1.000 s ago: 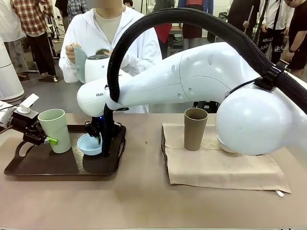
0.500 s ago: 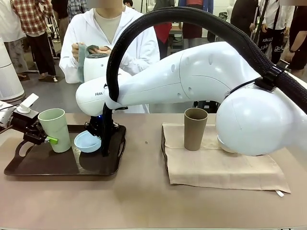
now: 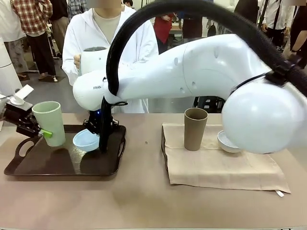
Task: Set up a tray with a mat and arrange the tableware.
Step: Pick up the Picnic Bowl and Reusable plastic cup from the Handle tray in front of the human's position and hold them in the air.
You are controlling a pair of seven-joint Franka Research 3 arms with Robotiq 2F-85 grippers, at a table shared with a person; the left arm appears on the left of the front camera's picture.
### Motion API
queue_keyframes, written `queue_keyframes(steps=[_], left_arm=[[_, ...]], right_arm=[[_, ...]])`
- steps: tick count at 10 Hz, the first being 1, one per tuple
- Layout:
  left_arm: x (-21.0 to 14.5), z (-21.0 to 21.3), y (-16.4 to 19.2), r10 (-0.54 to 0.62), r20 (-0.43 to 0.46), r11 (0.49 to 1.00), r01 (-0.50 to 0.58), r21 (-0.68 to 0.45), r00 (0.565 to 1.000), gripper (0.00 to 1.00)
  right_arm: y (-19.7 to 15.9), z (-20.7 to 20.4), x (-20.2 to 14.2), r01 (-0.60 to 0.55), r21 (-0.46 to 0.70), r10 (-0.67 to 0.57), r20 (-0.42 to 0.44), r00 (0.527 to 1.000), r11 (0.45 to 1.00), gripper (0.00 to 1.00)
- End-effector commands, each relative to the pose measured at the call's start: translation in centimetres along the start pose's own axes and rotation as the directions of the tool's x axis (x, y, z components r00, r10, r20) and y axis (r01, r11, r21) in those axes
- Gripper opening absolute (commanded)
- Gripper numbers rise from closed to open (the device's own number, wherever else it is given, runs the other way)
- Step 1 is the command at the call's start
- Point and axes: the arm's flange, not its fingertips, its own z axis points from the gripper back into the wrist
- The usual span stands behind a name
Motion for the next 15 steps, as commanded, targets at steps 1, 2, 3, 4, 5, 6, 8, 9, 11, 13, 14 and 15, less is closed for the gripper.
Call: queue_keyframes(steps=[1, 2, 3, 4, 5, 6, 8, 9, 11, 13, 14, 15], left_arm=[[6.7, 3.9, -4.0, -0.059, -0.023, 0.998, 0.059, 0.019, 0.998, 0.00], [9.3, 5.2, -5.3, -0.089, -0.031, 0.996, 0.090, 0.025, 0.996, 0.00], [11.5, 5.9, -6.4, -0.094, -0.033, 0.995, 0.095, 0.013, 0.995, 0.00], [13.4, 6.2, -7.4, -0.124, -0.051, 0.992, 0.126, 0.030, 0.991, 0.00], [15.0, 6.4, -8.2, -0.142, -0.056, 0.988, 0.144, 0.045, 0.988, 0.00], [15.9, 6.6, -8.5, -0.123, -0.052, 0.990, 0.127, 0.065, 0.991, 0.00], [15.5, 6.5, -7.3, -0.044, -0.001, 0.997, 0.044, 0.056, 0.999, 0.00], [16.4, 7.3, -8.4, -0.140, -0.046, 0.989, 0.142, 0.045, 0.989, 0.00], [16.4, 7.3, -8.4, -0.140, -0.046, 0.989, 0.142, 0.045, 0.989, 0.00], [16.4, 7.3, -8.4, -0.140, -0.046, 0.989, 0.142, 0.045, 0.989, 0.00], [16.4, 7.3, -8.4, -0.140, -0.046, 0.989, 0.142, 0.045, 0.989, 0.00], [16.4, 7.3, -8.4, -0.140, -0.046, 0.989, 0.142, 0.045, 0.989, 0.00]], right_arm=[[-1.9, 7.4, -4.6, 0.017, -0.036, -0.015, 0.059, 0.998, 0.999, 0.00], [-2.1, 10.2, -6.0, 0.041, -0.039, -0.038, 0.082, 0.996, 0.998, 0.00], [-2.2, 12.7, -7.2, 0.051, -0.035, -0.048, 0.098, 0.994, 0.998, 0.00], [-2.0, 15.0, -8.3, 0.059, -0.035, -0.055, 0.112, 0.992, 0.998, 0.00], [-1.7, 17.1, -9.3, 0.064, -0.032, -0.060, 0.126, 0.990, 0.997, 0.00], [-1.5, 18.4, -9.7, 0.067, -0.026, -0.064, 0.122, 0.990, 0.997, 0.00], [-2.6, 17.6, -7.7, 0.046, -0.002, -0.046, 0.092, 0.995, 0.999, 0.00], [-1.7, 19.6, -9.8, 0.036, -0.002, -0.036, 0.111, 0.993, 0.999, 0.00], [-1.7, 19.6, -9.8, 0.036, -0.002, -0.036, 0.111, 0.993, 0.999, 0.00], [-1.7, 19.6, -9.8, 0.036, -0.002, -0.036, 0.111, 0.993, 0.999, 0.00], [-1.7, 19.6, -9.8, 0.036, -0.002, -0.036, 0.111, 0.993, 0.999, 0.00], [-1.7, 19.6, -9.8, 0.036, -0.002, -0.036, 0.111, 0.993, 0.999, 0.00]])
